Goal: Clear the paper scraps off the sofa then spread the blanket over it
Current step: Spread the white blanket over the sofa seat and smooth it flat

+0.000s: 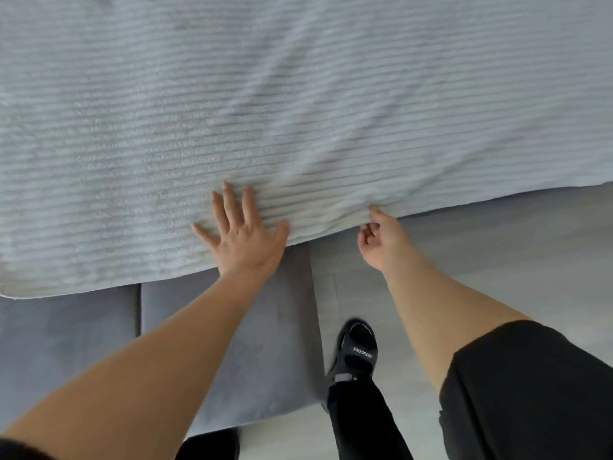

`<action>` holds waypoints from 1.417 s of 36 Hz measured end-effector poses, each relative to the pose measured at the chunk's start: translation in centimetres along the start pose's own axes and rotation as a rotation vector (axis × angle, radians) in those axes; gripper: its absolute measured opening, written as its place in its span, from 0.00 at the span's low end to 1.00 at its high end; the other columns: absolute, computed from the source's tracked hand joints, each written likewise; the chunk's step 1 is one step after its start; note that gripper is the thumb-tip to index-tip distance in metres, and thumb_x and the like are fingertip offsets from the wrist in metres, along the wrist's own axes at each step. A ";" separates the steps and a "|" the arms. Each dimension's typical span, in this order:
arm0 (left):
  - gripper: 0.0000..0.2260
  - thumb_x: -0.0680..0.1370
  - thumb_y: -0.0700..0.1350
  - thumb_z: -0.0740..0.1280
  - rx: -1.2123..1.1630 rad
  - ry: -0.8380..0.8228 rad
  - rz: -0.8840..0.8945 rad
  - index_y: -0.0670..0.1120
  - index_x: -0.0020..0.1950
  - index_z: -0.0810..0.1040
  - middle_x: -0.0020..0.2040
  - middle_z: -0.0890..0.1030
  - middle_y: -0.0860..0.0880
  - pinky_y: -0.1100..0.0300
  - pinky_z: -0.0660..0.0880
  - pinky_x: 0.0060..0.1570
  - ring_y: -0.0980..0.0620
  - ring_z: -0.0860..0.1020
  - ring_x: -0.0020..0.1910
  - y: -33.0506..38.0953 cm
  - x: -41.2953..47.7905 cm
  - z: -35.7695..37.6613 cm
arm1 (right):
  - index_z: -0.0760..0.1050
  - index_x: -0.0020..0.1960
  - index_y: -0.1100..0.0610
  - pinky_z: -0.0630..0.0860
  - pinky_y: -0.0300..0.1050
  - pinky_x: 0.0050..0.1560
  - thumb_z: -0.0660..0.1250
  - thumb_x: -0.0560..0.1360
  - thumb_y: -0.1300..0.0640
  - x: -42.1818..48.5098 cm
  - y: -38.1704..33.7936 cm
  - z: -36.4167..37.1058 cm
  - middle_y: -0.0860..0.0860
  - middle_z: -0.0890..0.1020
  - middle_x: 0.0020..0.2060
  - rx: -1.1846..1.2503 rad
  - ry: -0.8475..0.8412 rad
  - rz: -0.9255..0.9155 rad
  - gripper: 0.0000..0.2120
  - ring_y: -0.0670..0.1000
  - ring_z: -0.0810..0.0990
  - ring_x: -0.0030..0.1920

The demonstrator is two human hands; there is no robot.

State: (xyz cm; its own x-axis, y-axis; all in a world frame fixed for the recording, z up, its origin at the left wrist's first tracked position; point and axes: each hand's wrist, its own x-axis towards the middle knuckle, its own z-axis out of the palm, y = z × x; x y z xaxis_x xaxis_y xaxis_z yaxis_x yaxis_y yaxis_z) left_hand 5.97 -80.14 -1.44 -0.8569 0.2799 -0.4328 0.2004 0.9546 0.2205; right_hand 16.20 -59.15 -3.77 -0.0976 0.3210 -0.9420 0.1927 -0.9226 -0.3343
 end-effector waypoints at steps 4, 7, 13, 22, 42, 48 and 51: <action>0.47 0.70 0.81 0.46 0.031 0.010 -0.091 0.59 0.81 0.34 0.82 0.33 0.51 0.27 0.30 0.68 0.48 0.30 0.80 0.8 -0.9 1.6 | 0.82 0.46 0.51 0.72 0.34 0.31 0.77 0.72 0.57 1.0 1.4 -4.3 0.43 0.81 0.32 0.017 -0.060 0.068 0.06 0.42 0.74 0.29; 0.51 0.66 0.85 0.44 0.097 0.006 -0.110 0.60 0.80 0.31 0.82 0.31 0.52 0.25 0.30 0.66 0.49 0.28 0.79 1.0 -1.1 2.1 | 0.80 0.46 0.50 0.70 0.33 0.31 0.75 0.74 0.57 1.2 0.9 -6.2 0.43 0.82 0.34 -0.062 -0.108 0.073 0.05 0.41 0.75 0.30; 0.53 0.62 0.86 0.46 0.109 -0.066 -0.157 0.63 0.78 0.28 0.80 0.27 0.55 0.21 0.35 0.65 0.51 0.27 0.78 1.2 -0.9 1.2 | 0.81 0.50 0.54 0.74 0.40 0.41 0.74 0.74 0.58 1.7 -4.0 -6.7 0.50 0.83 0.42 -0.212 -0.209 0.147 0.05 0.48 0.80 0.42; 0.53 0.63 0.85 0.46 0.144 -0.066 -0.158 0.61 0.78 0.27 0.80 0.26 0.53 0.17 0.39 0.63 0.48 0.25 0.78 1.3 -0.9 1.8 | 0.80 0.56 0.52 0.77 0.38 0.34 0.74 0.75 0.50 2.5 -13.2 -9.0 0.47 0.86 0.43 0.068 0.023 -0.113 0.11 0.46 0.83 0.45; 0.48 0.74 0.56 0.65 0.114 -0.041 0.071 0.56 0.81 0.33 0.81 0.29 0.51 0.32 0.34 0.74 0.49 0.28 0.79 12.5 0.3 1.3 | 0.80 0.57 0.52 0.81 0.44 0.45 0.73 0.76 0.46 6.5 -24.2 -17.5 0.48 0.88 0.44 0.195 -0.041 -0.155 0.14 0.48 0.85 0.50; 0.52 0.71 0.77 0.57 0.218 -0.034 0.390 0.55 0.81 0.31 0.80 0.27 0.50 0.28 0.36 0.73 0.45 0.27 0.79 30.9 2.1 5.8 | 0.83 0.48 0.51 0.75 0.36 0.33 0.79 0.70 0.55 9.6 -26.3 -22.7 0.45 0.87 0.40 0.279 -0.050 -0.037 0.09 0.44 0.84 0.34; 0.58 0.65 0.80 0.61 0.285 -0.118 0.362 0.59 0.77 0.25 0.78 0.23 0.51 0.20 0.39 0.68 0.42 0.24 0.77 37.5 2.9 8.8 | 0.86 0.41 0.49 0.69 0.36 0.33 0.80 0.67 0.54 10.6 -26.4 -25.3 0.42 0.84 0.39 0.212 -0.143 0.024 0.05 0.42 0.75 0.34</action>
State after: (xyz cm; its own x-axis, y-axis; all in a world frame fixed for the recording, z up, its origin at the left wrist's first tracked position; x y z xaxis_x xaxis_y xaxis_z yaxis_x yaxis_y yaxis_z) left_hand 15.17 -42.67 -2.09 -0.6515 0.5938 -0.4722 0.6127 0.7789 0.1341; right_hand 34.76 -25.93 -5.67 -0.2351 0.2786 -0.9312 -0.0107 -0.9587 -0.2842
